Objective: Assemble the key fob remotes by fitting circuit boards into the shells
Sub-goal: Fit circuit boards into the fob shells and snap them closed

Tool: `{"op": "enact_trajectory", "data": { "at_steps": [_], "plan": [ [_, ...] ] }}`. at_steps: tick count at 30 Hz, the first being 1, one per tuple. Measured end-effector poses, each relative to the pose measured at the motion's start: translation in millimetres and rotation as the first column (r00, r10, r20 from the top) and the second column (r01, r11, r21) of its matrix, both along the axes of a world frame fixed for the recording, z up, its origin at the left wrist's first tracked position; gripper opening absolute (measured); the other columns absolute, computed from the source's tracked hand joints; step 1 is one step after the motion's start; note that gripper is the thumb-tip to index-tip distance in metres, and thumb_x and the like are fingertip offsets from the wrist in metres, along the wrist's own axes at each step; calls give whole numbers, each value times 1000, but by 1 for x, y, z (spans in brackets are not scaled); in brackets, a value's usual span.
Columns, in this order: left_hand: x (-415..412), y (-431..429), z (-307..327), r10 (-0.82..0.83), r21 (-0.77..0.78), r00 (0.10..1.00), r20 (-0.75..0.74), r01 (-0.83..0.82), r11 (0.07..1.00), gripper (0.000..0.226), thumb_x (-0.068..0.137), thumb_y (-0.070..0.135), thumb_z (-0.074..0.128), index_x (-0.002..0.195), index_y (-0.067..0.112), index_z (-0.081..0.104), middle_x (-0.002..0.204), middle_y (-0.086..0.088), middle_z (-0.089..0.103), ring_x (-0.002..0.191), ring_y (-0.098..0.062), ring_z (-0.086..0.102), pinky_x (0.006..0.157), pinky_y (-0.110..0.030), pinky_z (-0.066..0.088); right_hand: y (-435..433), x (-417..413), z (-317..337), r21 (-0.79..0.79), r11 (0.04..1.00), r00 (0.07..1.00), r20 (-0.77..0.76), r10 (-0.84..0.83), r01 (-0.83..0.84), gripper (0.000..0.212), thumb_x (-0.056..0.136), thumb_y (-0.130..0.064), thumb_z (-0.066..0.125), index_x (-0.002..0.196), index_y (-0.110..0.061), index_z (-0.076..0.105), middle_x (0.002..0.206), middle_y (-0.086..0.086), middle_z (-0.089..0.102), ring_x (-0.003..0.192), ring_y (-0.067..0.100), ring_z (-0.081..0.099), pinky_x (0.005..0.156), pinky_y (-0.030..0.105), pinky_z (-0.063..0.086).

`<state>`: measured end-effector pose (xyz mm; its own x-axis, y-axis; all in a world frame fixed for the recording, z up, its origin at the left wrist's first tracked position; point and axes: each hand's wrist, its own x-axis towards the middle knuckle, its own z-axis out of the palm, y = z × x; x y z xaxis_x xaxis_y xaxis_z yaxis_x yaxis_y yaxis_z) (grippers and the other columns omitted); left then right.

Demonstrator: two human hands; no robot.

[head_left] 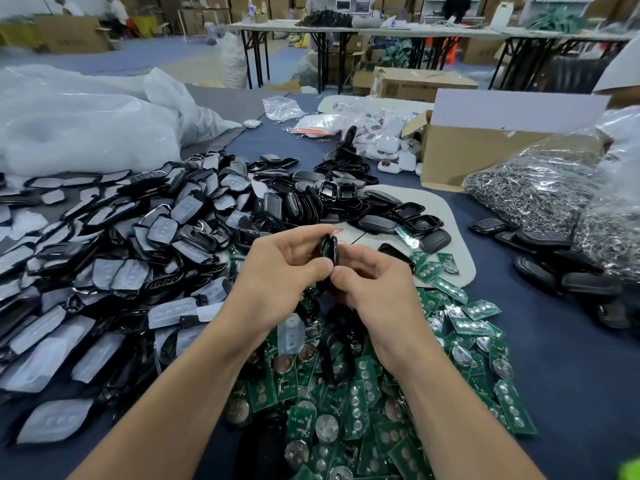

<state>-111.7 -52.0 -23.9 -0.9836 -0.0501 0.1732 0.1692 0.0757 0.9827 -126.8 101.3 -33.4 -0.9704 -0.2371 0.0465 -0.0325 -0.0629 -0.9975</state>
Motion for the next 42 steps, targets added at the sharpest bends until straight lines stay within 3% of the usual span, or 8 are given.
{"op": "enact_trajectory", "data": {
  "at_steps": [3,6,14,18,26,29,34,42],
  "plan": [
    [-4,-6,0,20,54,999,-26,-18,998,51,69,0,86,112,25,76,107,9,81,108,-8,75,92,-17,57,4,1,3,-13,997,997,-17,73,-73,55,95,-3,69,84,-56,77,93,-16,80,78,3,76,62,23,62],
    [-4,-8,1,-1,87,1000,-26,3,996,50,64,7,85,111,21,77,106,1,81,105,-12,77,88,-19,59,7,0,5,-48,993,994,-20,108,-109,55,94,0,70,80,-52,80,93,-12,81,84,3,76,65,16,58],
    [3,3,3,-8,80,999,51,4,997,39,74,29,82,111,39,80,113,5,80,110,-13,75,86,-27,62,8,1,5,2,1000,995,-101,6,-6,43,89,-9,78,88,-52,79,89,-9,81,75,7,75,60,30,62],
    [1,0,3,11,103,1000,-5,-10,995,42,73,8,87,108,30,82,108,-2,81,106,-17,77,90,-22,59,8,0,4,64,998,989,-149,17,-8,47,81,-2,78,94,-47,81,88,-4,81,83,35,74,72,50,62],
    [0,-2,0,172,-138,984,-40,-176,975,49,59,24,98,97,50,81,100,13,81,100,-6,77,91,-28,60,8,0,1,215,969,966,-250,-66,122,60,74,0,84,82,-59,74,85,-32,75,87,-10,72,74,7,53],
    [1,3,1,204,-97,979,-6,-204,974,27,65,41,90,91,47,83,89,10,82,85,-10,79,74,-26,64,7,5,2,349,907,935,-337,-111,234,56,75,-4,75,105,-51,76,88,-31,74,82,-10,70,76,15,58],
    [-1,6,-2,268,-50,960,86,-264,963,25,88,7,82,79,31,85,79,-2,81,76,-20,80,64,-25,63,4,8,4,432,840,846,-531,-59,329,58,72,1,70,111,-41,78,105,-23,75,104,-2,66,95,23,55],
    [0,4,1,252,-48,967,-31,-254,966,31,86,5,83,81,35,85,81,2,81,79,-18,79,72,-27,64,13,-9,4,150,983,988,-132,-84,104,23,84,-14,72,98,-29,83,94,-6,81,94,20,77,91,50,60]
  ]
}}
